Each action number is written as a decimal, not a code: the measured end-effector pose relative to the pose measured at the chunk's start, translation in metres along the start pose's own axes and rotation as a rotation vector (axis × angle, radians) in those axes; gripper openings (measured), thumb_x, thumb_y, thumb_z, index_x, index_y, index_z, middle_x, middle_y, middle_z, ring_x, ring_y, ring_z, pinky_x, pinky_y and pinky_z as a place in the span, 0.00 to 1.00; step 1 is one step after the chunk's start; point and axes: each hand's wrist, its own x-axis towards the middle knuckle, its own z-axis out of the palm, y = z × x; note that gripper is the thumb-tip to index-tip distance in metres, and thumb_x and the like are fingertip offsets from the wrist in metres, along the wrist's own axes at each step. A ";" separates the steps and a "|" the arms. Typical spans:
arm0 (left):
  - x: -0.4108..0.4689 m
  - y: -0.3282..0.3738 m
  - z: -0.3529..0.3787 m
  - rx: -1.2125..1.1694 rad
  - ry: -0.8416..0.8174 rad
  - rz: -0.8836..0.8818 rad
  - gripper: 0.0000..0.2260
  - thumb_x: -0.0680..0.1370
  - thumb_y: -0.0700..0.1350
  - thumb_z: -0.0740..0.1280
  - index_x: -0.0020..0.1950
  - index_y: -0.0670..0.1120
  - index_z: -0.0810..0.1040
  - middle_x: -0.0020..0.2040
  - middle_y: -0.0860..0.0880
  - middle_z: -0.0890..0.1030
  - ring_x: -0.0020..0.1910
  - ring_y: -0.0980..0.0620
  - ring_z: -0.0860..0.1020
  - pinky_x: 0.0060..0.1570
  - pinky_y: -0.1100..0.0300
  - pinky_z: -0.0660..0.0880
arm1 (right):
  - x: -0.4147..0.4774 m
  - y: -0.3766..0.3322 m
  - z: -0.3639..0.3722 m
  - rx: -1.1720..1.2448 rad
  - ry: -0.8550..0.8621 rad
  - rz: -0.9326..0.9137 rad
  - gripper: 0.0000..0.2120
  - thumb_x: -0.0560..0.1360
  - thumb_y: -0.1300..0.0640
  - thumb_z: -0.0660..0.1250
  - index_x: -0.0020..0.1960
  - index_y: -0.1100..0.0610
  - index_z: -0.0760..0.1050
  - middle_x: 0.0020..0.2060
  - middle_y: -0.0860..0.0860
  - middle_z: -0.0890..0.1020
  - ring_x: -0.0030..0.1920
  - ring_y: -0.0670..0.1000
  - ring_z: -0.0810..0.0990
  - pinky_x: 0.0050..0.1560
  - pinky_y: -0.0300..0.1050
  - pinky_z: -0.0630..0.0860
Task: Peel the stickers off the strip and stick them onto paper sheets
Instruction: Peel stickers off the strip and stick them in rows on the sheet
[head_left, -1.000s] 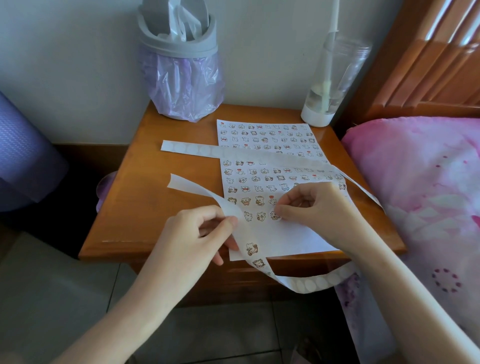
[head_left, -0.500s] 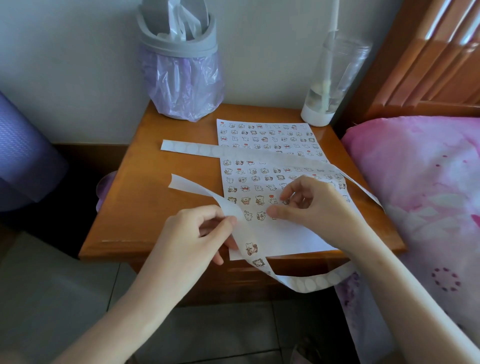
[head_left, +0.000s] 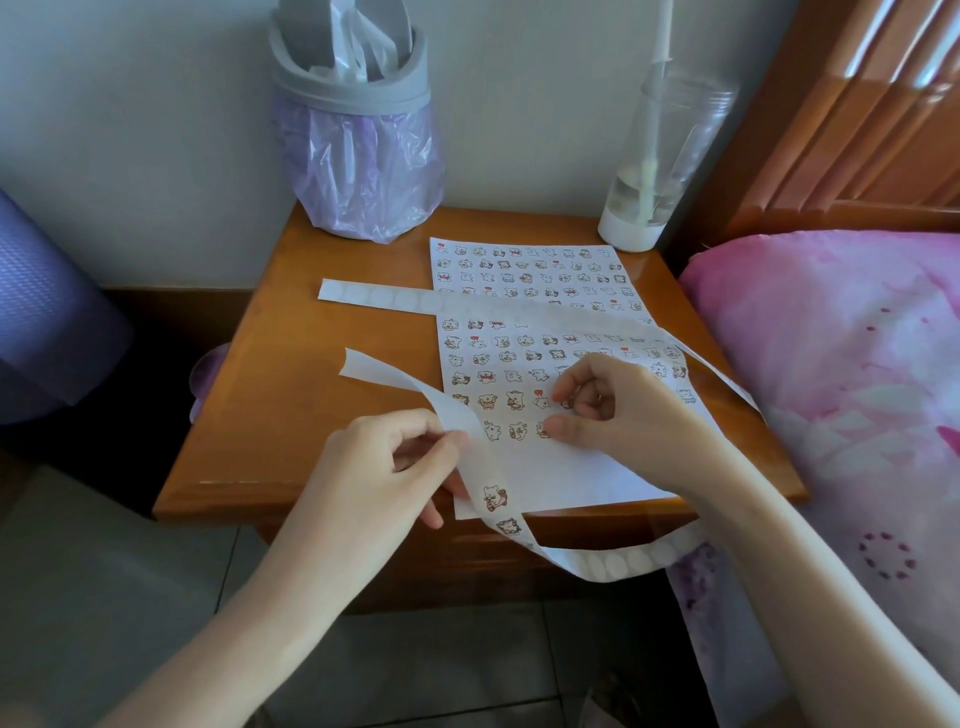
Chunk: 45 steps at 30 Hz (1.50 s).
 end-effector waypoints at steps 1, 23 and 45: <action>0.000 0.000 0.000 0.000 0.000 -0.001 0.08 0.76 0.50 0.63 0.50 0.50 0.80 0.44 0.56 0.83 0.29 0.58 0.80 0.29 0.76 0.71 | 0.000 0.000 0.000 0.007 0.009 0.001 0.11 0.68 0.55 0.75 0.45 0.53 0.75 0.30 0.47 0.72 0.32 0.46 0.70 0.39 0.45 0.69; 0.000 0.010 -0.002 -0.423 -0.002 -0.076 0.10 0.77 0.46 0.62 0.42 0.41 0.78 0.32 0.46 0.84 0.29 0.50 0.83 0.28 0.64 0.78 | -0.042 -0.043 0.012 -0.015 -0.042 -0.276 0.05 0.70 0.57 0.73 0.44 0.48 0.81 0.38 0.43 0.83 0.40 0.41 0.79 0.41 0.33 0.76; -0.004 0.020 -0.001 -0.374 0.005 -0.037 0.11 0.76 0.46 0.64 0.38 0.43 0.82 0.28 0.53 0.81 0.24 0.62 0.75 0.25 0.70 0.70 | -0.043 -0.044 0.012 -0.012 -0.010 -0.303 0.03 0.71 0.56 0.72 0.44 0.52 0.82 0.37 0.45 0.84 0.40 0.42 0.81 0.39 0.31 0.77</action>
